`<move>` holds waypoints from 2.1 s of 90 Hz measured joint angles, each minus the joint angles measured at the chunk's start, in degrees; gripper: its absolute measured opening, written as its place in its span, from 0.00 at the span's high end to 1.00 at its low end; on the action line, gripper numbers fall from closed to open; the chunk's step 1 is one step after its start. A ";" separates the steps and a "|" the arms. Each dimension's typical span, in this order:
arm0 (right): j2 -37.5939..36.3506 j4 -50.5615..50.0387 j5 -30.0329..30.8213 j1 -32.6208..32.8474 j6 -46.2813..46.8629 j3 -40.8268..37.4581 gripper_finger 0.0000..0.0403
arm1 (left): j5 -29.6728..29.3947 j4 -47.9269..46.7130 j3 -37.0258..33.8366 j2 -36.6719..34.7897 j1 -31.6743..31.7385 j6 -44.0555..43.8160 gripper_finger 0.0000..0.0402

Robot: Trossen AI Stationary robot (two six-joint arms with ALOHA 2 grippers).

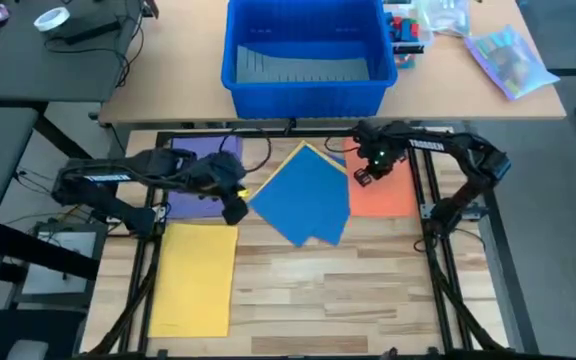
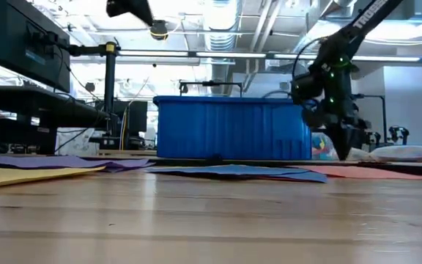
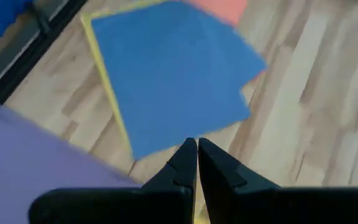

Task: Organize paper
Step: Prepare the blue colored paper

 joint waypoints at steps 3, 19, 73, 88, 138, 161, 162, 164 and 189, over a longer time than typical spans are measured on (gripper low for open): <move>-0.74 1.58 -1.46 1.96 1.20 0.04 1.00 | 1.65 1.70 0.01 1.37 0.55 0.63 1.00; -4.64 14.40 -2.41 13.15 10.57 0.05 1.00 | 7.43 8.67 -0.02 13.06 3.92 3.84 1.00; -29.20 15.59 2.64 33.66 15.86 0.07 1.00 | 22.70 13.57 0.16 42.24 8.70 6.81 1.00; -32.68 14.83 6.15 36.39 14.55 0.07 1.00 | 26.72 12.76 0.03 41.40 3.46 12.77 1.00; -28.23 14.36 6.32 36.85 32.28 -0.45 0.99 | 21.07 3.75 -0.03 29.16 1.02 14.93 1.00; -23.25 16.05 6.27 44.50 54.54 -8.77 0.81 | 34.70 5.01 -0.01 28.93 7.14 19.23 1.00; -23.03 16.95 6.48 44.88 55.49 -9.26 0.80 | 34.76 5.52 0.00 29.18 7.31 19.36 1.00; -22.69 18.80 6.83 45.53 57.24 -10.24 0.79 | 34.76 6.51 0.06 29.53 7.69 19.61 1.00; -12.37 33.19 11.63 49.07 76.41 -16.02 0.71 | 34.07 10.47 -0.06 35.18 9.69 26.17 1.00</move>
